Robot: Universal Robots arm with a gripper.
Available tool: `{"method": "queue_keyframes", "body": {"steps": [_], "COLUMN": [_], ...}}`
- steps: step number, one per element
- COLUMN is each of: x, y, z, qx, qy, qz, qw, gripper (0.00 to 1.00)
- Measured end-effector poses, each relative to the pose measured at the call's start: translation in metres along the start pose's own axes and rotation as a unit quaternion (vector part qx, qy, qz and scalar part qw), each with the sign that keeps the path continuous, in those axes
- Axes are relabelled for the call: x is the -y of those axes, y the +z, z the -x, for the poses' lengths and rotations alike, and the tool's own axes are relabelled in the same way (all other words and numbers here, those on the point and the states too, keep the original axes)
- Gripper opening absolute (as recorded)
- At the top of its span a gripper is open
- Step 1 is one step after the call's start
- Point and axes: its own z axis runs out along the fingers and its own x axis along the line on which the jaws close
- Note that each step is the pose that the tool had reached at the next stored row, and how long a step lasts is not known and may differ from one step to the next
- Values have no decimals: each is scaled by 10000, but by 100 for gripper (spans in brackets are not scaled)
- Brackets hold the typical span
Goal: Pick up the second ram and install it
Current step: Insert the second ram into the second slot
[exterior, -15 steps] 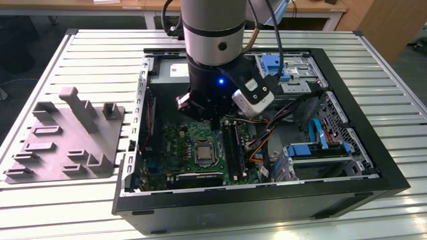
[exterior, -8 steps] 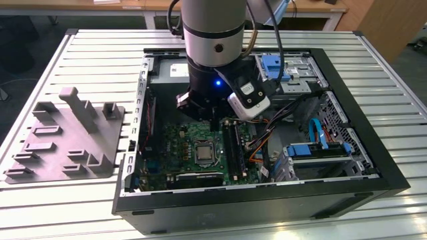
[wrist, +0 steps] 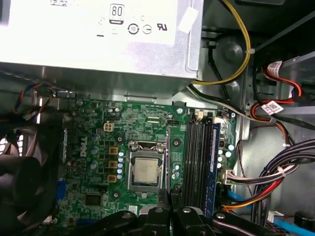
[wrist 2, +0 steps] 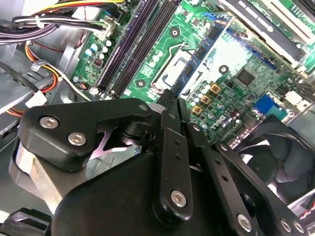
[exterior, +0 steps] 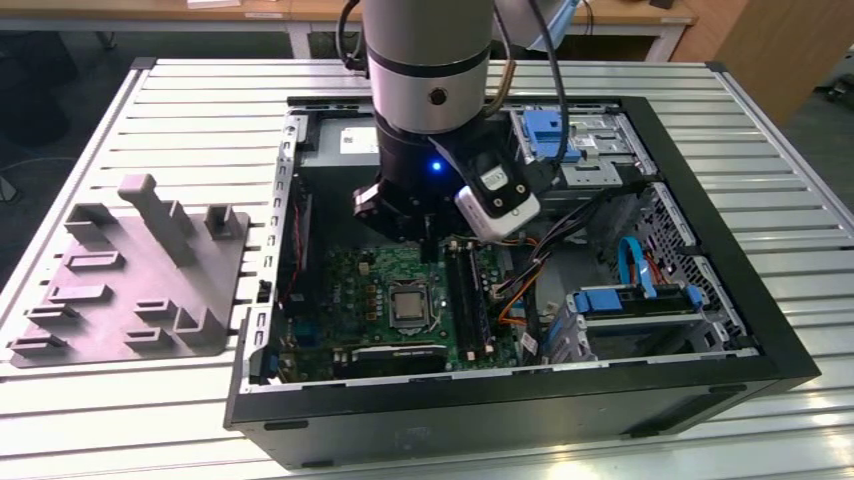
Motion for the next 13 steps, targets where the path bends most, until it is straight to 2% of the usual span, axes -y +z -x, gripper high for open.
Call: {"method": "queue_keyframes", "body": {"steps": [6, 13], "x": [8, 9], "y": [30, 95], "z": [131, 157], "qx": [-2, -3], "qy": [2, 119], "qz": [0, -1], "qw": [10000, 9999], "gripper": [13, 13]}}
